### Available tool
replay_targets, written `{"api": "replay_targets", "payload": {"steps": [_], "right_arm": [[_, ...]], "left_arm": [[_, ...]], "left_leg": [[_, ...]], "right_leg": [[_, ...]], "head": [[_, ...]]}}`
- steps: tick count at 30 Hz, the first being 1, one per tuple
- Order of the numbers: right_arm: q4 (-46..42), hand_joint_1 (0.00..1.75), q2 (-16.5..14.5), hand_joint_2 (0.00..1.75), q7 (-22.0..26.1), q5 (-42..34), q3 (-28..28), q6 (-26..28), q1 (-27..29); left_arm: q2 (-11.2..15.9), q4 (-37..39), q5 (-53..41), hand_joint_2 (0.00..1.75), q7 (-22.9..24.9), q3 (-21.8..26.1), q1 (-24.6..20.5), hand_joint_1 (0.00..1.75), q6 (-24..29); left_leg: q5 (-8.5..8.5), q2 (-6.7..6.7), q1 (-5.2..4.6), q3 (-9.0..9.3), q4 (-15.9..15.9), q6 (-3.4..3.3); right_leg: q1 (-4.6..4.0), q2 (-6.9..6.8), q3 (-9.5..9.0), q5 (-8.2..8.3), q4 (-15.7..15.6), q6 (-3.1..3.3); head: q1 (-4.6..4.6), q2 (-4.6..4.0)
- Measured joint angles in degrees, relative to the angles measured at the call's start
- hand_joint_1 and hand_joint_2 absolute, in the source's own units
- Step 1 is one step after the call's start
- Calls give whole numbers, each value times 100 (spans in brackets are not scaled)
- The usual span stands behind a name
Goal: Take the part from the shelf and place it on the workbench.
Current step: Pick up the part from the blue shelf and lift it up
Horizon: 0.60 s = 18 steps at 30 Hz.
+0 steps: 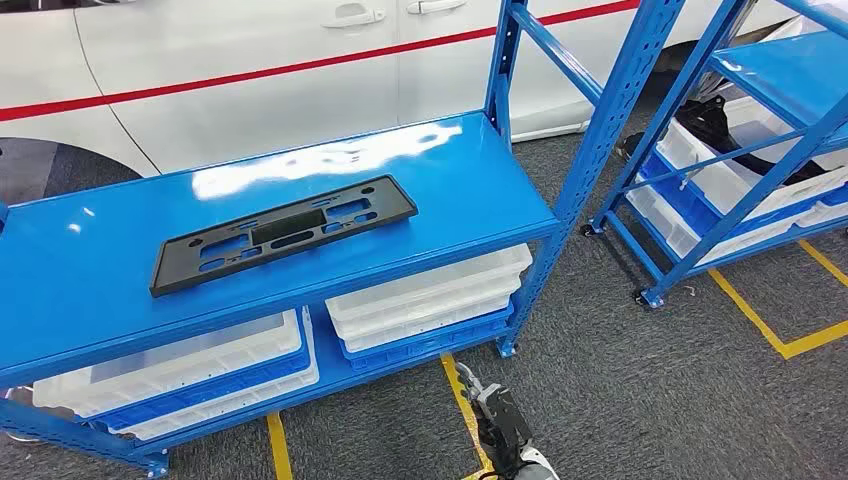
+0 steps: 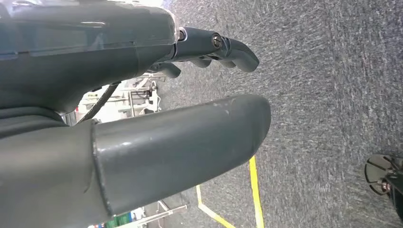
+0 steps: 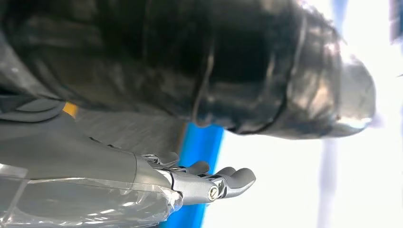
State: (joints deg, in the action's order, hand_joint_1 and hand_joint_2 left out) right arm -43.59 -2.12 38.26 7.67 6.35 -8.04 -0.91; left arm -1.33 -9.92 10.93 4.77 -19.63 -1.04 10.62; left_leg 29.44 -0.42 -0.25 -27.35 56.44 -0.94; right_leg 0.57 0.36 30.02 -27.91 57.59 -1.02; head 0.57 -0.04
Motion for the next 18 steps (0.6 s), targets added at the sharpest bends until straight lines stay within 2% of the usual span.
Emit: {"api": "replay_targets", "payload": {"steps": [1, 5, 7, 11, 14, 18], "right_arm": [[-174, 0, 0, 0, -19, -12, -7, -64, 62], [-1295, 0, 2, 175, -164, -65, -47, -350, 406], [-1821, 0, 13, 175, -214, -97, -51, -426, 539], [-2784, 0, 89, 0, -288, -143, -48, -518, 809], [-3281, 0, 162, 0, -285, -133, -26, -542, 921], [-3504, 0, 208, 0, -268, -130, -1, -553, 980]], "left_arm": [[1, 1, -5, 0, 11, -5, 1, 0, -18], [15, 4, 17, 0, 87, -33, 1, 0, -115], [20, 4, 50, 0, 102, -37, 0, 0, -147], [23, 4, 81, 0, 97, -39, 2, 0, -166], [25, 4, 108, 0, 95, -39, -3, 0, -179], [26, 4, 126, 0, 97, -39, -4, 0, -186]], "left_leg": [[0, 0, 0, -1, 0, 0], [0, 1, 1, -2, -1, 0], [0, 1, 1, -1, -1, 0], [0, 1, 0, -3, -1, 0], [0, 1, 0, -1, 0, 0], [0, 1, 0, -1, 0, 0]], "right_leg": [[0, 0, 1, 0, 0, 0], [-1, 2, 4, 0, 0, 0], [-2, 2, 4, 0, 0, 0], [-1, 3, 2, 0, 0, 0], [0, 4, 1, 0, 0, 0], [1, 3, 1, 0, 0, 0]], "head": [[0, 0], [-1, 0], [0, 0], [0, 0], [0, 0], [0, 0]]}}
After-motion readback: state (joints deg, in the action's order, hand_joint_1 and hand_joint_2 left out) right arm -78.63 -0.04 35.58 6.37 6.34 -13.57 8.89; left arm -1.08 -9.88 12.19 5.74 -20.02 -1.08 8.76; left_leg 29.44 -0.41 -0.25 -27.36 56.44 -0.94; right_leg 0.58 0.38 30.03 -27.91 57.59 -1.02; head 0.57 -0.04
